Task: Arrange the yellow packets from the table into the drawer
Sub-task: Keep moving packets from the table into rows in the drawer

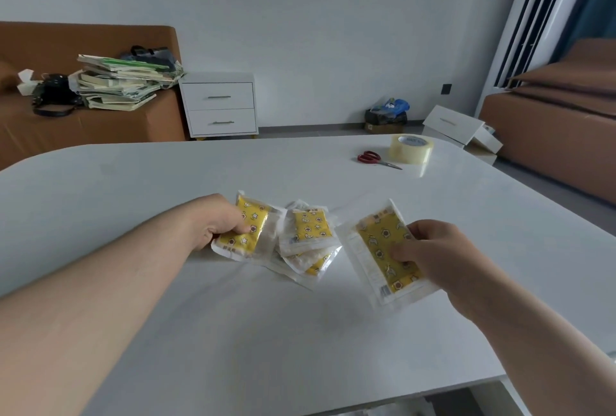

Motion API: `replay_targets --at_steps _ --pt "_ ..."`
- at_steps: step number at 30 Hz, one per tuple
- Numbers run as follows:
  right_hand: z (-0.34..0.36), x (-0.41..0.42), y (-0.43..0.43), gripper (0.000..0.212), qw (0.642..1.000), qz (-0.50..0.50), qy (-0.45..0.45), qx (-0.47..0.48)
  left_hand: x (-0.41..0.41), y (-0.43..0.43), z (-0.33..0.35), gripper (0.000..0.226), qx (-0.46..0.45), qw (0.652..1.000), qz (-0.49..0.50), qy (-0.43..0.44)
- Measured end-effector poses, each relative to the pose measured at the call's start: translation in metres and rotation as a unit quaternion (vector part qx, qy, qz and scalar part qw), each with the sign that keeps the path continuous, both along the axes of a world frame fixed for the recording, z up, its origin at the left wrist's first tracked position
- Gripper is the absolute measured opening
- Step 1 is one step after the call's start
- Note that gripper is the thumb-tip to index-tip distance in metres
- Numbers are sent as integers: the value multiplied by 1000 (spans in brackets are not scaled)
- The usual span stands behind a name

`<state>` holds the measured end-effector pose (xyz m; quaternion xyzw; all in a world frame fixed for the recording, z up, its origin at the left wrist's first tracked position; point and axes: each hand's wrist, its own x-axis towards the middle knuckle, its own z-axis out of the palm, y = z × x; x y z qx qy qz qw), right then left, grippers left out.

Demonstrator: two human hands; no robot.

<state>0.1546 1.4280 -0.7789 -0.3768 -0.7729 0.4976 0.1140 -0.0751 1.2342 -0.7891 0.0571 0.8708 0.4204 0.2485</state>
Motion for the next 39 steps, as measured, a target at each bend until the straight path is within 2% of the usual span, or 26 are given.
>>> replay_targets --at_steps 5,9,14,16,17,19,21,24,27,31,34,36,39 --pt "1 2 2 11 998 -27 51 -6 3 -4 1 11 106 993 37 -24" --pt "2 4 5 9 993 -62 93 -36 13 19 9 6 157 980 41 -114" --pt "1 5 6 9 990 -64 110 -54 35 62 14 10 167 976 23 -135" --pt "0 6 7 9 990 -62 111 -57 40 73 5 9 153 981 24 -115" --pt "-1 6 8 9 990 -60 110 -58 40 76 -1 16 142 985 30 -94" --pt "-2 7 9 9 990 -59 112 -61 40 81 -10 44 118 991 36 -44" --pt "-3 7 10 8 990 -58 115 -65 39 86 -16 61 64 997 31 13" --pt "-5 7 10 8 989 -56 116 -68 44 88 -10 64 -64 993 15 98" --pt "-5 6 9 9 989 -53 117 -69 47 89 -2 61 -112 984 13 135" --pt "-5 7 9 9 989 -49 120 -67 48 93 -2 73 -92 988 20 118" --pt "-5 8 9 9 989 -48 120 -67 54 95 1 80 -108 984 33 140" --pt "-6 8 9 9 990 -48 119 -66 54 94 2 73 -73 987 44 133" --pt "-7 8 9 8 989 -47 121 -65 47 86 3 48 58 994 65 73"
